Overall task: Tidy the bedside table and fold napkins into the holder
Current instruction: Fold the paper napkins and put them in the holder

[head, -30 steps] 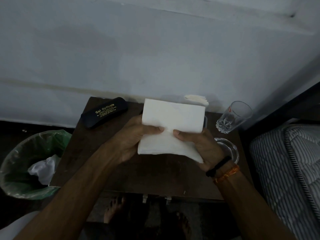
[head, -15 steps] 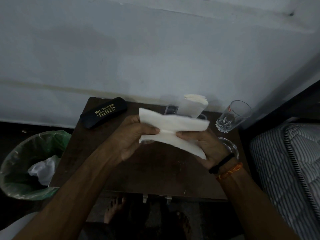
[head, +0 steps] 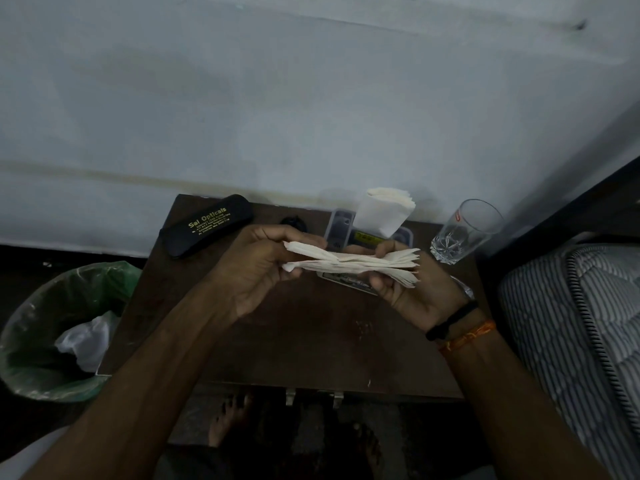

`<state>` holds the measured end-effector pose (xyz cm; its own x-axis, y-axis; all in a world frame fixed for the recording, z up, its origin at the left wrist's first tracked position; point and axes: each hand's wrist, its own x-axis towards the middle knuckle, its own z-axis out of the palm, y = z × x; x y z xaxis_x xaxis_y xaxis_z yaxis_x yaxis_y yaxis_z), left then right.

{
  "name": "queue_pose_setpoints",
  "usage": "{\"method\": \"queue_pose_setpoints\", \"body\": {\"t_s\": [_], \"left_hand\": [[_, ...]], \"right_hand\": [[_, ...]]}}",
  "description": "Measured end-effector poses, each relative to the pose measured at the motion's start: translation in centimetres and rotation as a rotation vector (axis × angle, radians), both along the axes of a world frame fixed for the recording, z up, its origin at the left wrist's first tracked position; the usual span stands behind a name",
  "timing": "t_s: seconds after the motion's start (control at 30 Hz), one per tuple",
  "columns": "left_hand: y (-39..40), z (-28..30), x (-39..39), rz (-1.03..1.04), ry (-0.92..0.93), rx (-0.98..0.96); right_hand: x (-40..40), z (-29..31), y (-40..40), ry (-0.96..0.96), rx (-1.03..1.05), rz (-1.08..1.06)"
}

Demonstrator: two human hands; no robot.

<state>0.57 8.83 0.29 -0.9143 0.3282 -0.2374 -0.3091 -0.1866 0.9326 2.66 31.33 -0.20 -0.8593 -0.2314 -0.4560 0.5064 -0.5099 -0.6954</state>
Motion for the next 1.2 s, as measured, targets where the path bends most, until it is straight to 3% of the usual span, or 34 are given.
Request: {"method": "queue_pose_setpoints", "body": {"t_s": [0.3,0.43,0.57,0.83,0.97,1.07,1.13,1.2], "left_hand": [[-0.4,0.5,-0.3,0.045,-0.048,0.071],[-0.3,0.6,-0.3,0.02,0.073,0.056],[-0.5,0.2,-0.4,-0.004,0.206,0.021],[-0.8,-0.4,-0.5,-0.06,0.458,-0.01],[-1.1,-0.1,-0.6,-0.094,0.432,0.01],[-1.5,-0.1,-1.5,-0.136,0.26,0.016],[-1.2,-0.1,-1.5,-0.166,0.14,-0.086],[-0.6,-0.2,-1.0,-0.213,0.134,-0.26]], "right_hand": [[-0.1,0.8,-0.1,0.044,0.047,-0.028],[-0.1,1.0,0.5,0.017,-0.018,-0.038],[-0.1,1.2,0.7,-0.023,0.133,-0.051],[-0.3,0.3,1.3,0.034,0.217,0.188],[-0.5,0.3,1.9,0.119,0.299,0.13],[-0.6,0.2,2.2,0.191,0.38,0.112],[-0.6,0.2,2.0,0.219,0.414,0.126],[-0.5,0.1,1.7,0.268,0.489,0.158]]}}
